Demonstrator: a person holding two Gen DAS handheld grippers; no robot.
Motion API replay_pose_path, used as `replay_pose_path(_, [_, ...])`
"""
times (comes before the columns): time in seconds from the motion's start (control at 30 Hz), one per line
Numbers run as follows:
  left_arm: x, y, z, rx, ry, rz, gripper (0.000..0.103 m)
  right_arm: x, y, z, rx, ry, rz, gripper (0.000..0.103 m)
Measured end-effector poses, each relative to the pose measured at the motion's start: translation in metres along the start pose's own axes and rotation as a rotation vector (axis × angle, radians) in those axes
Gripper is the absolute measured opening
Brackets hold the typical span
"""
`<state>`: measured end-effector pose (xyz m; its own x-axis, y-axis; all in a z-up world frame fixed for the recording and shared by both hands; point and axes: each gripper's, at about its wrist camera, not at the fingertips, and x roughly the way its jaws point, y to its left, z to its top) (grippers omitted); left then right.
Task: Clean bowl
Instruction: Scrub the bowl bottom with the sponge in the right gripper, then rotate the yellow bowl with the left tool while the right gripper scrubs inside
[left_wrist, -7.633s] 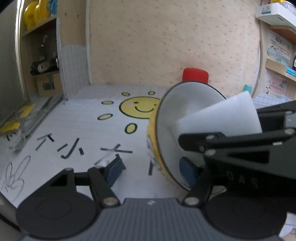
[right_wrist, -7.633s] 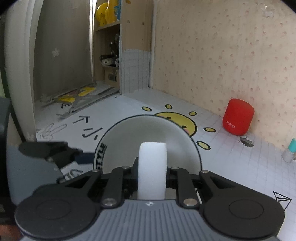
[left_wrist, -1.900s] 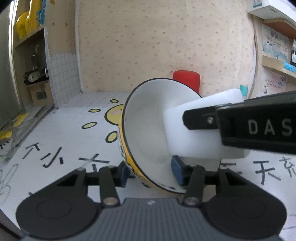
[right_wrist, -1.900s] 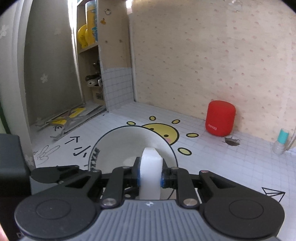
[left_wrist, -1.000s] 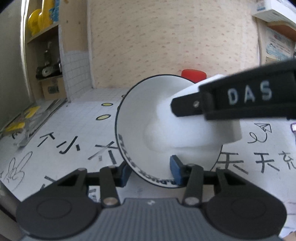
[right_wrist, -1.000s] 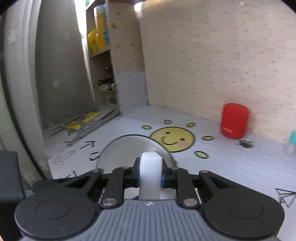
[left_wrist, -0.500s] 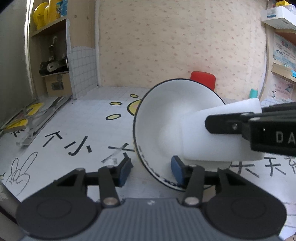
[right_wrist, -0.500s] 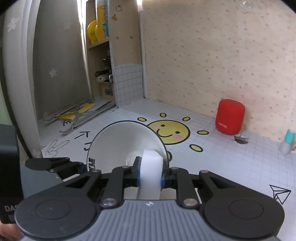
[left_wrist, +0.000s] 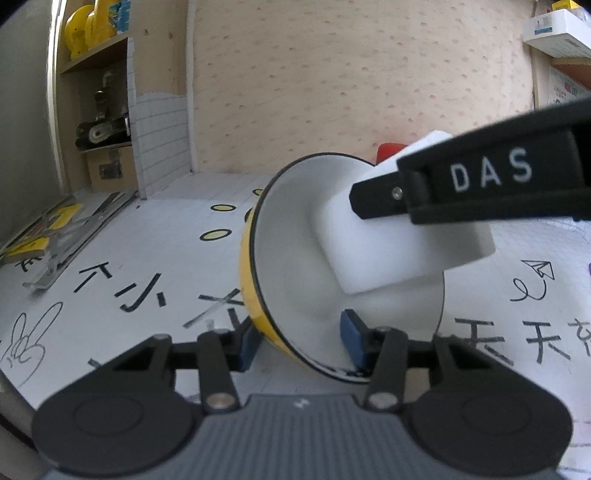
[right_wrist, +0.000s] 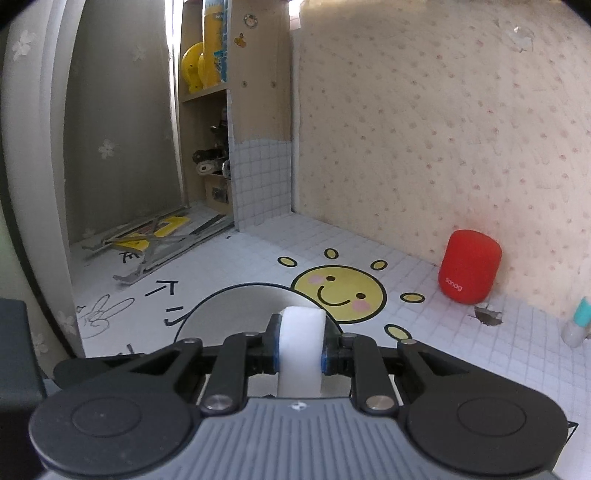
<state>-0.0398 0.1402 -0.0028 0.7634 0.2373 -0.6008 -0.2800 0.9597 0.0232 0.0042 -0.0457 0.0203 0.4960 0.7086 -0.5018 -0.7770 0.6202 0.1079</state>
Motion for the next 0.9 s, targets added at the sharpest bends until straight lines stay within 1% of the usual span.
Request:
replay_pose_path(0.13, [0.003, 0.0, 0.001, 0.007, -0.005, -0.004, 0.047, 0.001, 0.0, -0.006, 0.007, 0.006, 0.003, 0.017])
replay_pose_path(0.4, [0.014, -0.007, 0.012, 0.06, 0.017, -0.025, 0.047, 0.007, -0.012, -0.008, 0.026, 0.02, -0.011, 0.018])
replay_pose_path(0.5, [0.018, -0.008, 0.015, 0.084, 0.018, -0.032, 0.051, 0.007, -0.018, -0.01, 0.037, 0.025, -0.009, 0.018])
replay_pose_path(0.57, [0.019, -0.006, 0.015, 0.083, 0.017, -0.033, 0.057, 0.006, -0.021, -0.011, 0.04, 0.031, 0.003, 0.018])
replay_pose_path(0.67, [0.019, 0.0, 0.014, 0.084, 0.012, -0.041, 0.061, 0.004, -0.021, -0.015, 0.018, 0.047, 0.018, 0.018])
replay_pose_path(0.77, [0.018, 0.0, 0.013, 0.091, 0.008, -0.034, 0.06, 0.002, -0.02, -0.02, 0.003, 0.054, 0.03, 0.018])
replay_pose_path(0.9, [0.01, -0.002, 0.009, 0.129, -0.007, -0.017, 0.058, 0.001, -0.017, -0.024, -0.016, 0.058, 0.035, 0.018])
